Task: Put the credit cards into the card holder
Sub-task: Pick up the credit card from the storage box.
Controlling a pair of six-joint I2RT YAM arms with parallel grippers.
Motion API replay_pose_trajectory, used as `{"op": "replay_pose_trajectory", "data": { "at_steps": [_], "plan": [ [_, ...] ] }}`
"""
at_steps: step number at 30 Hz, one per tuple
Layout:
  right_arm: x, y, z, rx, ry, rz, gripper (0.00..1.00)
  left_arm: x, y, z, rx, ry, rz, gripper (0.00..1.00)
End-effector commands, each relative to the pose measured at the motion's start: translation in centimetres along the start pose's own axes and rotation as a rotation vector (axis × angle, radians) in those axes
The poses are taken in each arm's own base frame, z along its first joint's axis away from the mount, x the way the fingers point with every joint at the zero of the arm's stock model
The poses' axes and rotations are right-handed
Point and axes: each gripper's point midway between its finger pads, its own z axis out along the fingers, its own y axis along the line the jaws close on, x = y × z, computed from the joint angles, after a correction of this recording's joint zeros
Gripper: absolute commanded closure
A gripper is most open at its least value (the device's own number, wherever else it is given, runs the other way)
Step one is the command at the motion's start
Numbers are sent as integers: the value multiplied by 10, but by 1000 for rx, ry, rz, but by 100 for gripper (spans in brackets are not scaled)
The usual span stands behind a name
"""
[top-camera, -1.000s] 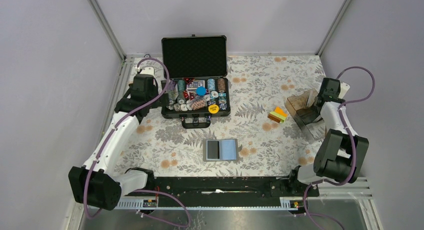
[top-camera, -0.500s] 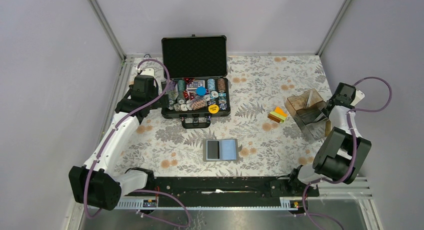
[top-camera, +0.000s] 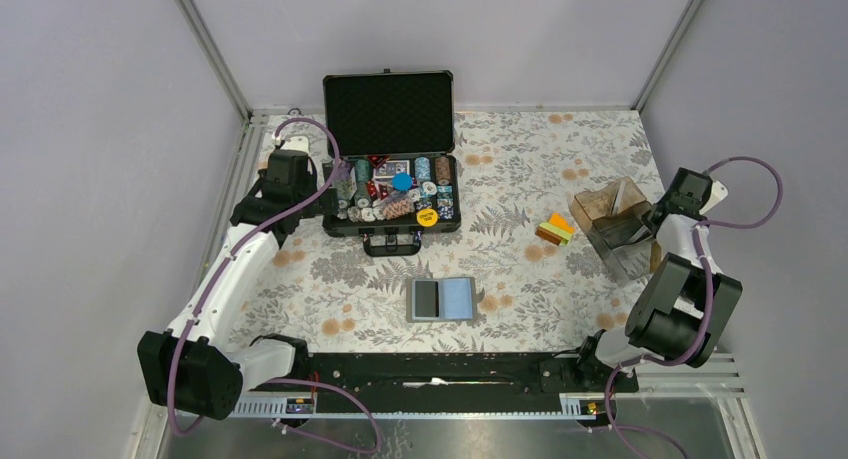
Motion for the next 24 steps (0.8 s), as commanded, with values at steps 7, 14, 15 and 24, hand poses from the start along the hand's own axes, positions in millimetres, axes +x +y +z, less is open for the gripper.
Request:
{"op": "replay_pose_trajectory", "data": {
  "at_steps": [7, 14, 15, 24],
  "plan": [
    [-7, 8, -2, -59, -59, 55, 72, -8, -5, 2, 13, -37, 2, 1],
    [1, 13, -2, -96, -45, 56, 66, -8, -8, 2, 26, -34, -3, 1],
    [2, 13, -2, -89, -48, 49, 65, -8, -8, 2, 27, -34, -4, 1],
    [7, 11, -1, -80, -55, 63, 70, -8, -8, 0, 32, -38, -6, 1]
  ]
}}
